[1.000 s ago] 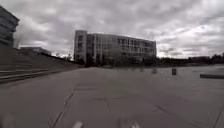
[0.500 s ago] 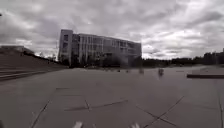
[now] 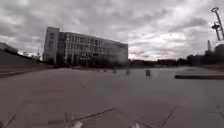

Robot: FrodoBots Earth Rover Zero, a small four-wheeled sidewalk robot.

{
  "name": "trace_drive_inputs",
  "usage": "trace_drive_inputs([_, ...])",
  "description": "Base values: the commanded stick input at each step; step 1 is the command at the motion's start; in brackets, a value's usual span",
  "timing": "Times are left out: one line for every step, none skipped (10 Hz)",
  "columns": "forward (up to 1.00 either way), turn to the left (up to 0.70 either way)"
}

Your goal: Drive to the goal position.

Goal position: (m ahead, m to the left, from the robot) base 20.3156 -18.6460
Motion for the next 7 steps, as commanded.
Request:
trace_drive_inputs([0.7,0.0])
trace_drive_inputs([0.7,-0.28])
trace_drive_inputs([0.7,-0.29])
trace_drive_inputs([0.7,-0.29])
trace_drive_inputs([0.7,-0.29])
trace_drive_inputs([0.7,-0.29])
trace_drive_inputs([0.7,-0.29])
